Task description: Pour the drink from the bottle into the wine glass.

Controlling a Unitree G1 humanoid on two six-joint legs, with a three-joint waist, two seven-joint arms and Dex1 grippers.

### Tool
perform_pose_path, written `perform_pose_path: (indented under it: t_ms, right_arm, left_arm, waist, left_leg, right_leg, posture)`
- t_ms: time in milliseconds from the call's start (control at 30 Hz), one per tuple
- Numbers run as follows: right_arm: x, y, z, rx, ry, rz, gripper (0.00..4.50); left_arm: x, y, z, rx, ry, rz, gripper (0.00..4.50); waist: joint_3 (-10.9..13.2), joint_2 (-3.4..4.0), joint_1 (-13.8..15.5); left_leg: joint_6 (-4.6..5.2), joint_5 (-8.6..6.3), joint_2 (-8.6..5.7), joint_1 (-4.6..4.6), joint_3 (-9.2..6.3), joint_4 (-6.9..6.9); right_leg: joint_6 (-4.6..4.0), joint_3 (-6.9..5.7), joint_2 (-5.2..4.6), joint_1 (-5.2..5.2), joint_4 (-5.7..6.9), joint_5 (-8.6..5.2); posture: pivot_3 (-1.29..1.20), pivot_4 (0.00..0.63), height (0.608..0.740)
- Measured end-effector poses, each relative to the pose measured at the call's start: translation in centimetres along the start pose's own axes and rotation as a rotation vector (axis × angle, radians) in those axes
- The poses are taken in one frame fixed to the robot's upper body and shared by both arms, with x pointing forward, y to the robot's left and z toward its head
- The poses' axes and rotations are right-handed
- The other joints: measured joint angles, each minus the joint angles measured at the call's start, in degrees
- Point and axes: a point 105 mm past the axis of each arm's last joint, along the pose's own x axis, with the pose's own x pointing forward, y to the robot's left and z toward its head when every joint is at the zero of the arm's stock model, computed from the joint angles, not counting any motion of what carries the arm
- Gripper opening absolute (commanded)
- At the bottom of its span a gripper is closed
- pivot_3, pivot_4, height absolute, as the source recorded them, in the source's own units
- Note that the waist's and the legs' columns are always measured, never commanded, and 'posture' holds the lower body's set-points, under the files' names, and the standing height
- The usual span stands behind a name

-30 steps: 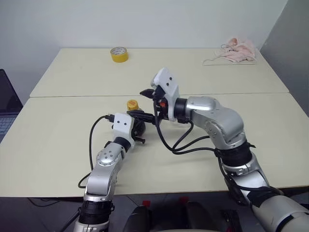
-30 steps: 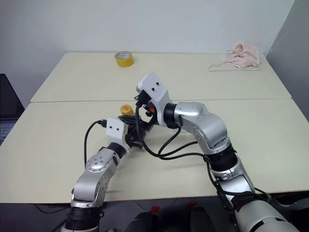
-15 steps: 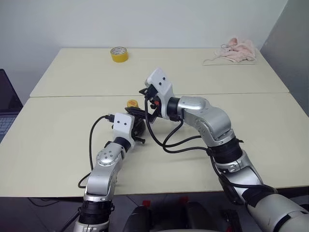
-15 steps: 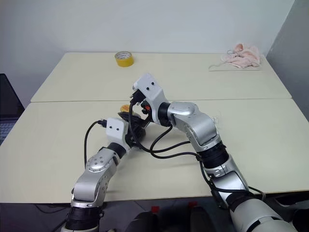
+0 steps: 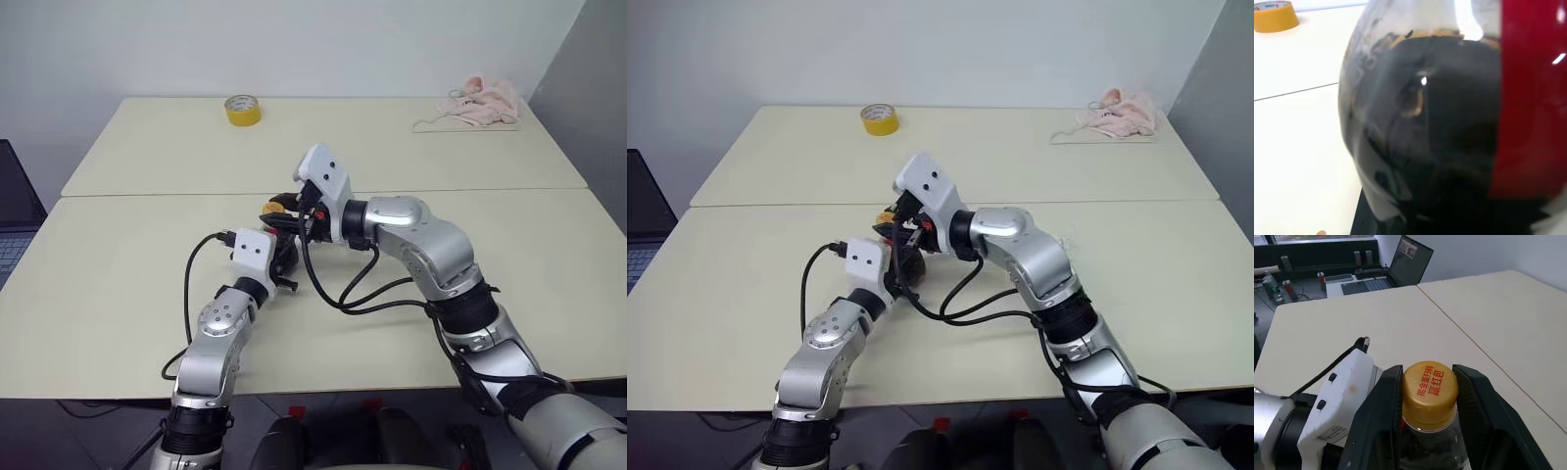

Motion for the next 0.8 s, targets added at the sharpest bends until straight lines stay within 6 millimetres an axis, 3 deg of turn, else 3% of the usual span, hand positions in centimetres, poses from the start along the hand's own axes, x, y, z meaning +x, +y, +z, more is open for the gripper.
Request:
perform_pose_path:
  t_ms: [300, 467, 800]
  right_arm:
    - [0.2, -0.3, 0.1, -0.131, -0.122, 0.151, 1.25]
    - [1.3, -0.2, 0.3, -0.079, -0.223, 0.183, 1.25]
    - [1.0, 0.0, -0.2, -0.065, -0.192, 0.187, 1.25]
  left_arm:
    - [-0.3, 0.3, 0.7, 0.008, -0.027, 0.01, 0.76]
    - [-0.6, 1.0, 1.0, 0.011, -0.048, 0.036, 0.76]
    - [-0.6, 0.8, 0.7, 0.008, -0.035, 0.024, 0.76]
  waist:
    - [0.0, 0.0, -0.04]
    - [0.0, 0.0, -0.06]
    - [0.01, 0.01, -0.02]
  left_leg:
    - [0.0, 0.0, 0.03, 0.01, 0.0, -0.01]
    - [0.0, 0.0, 0.02, 0.01, 0.02, 0.01]
    - [0.0, 0.0, 0.01, 0.01, 0.0, 0.02]
  right_leg:
    - [0.0, -0.01, 0.01, 0.0, -0.01, 0.0]
    - [0.0, 0.0, 0.0, 0.01, -0.02, 0.0]
    - [0.0, -0.01, -0.02, 0.01, -0.01, 0.0]
  posture:
    - [0.0, 0.15, 0.74]
    - [0.0, 0.15, 0.74]
    - [0.0, 0.15, 0.74]
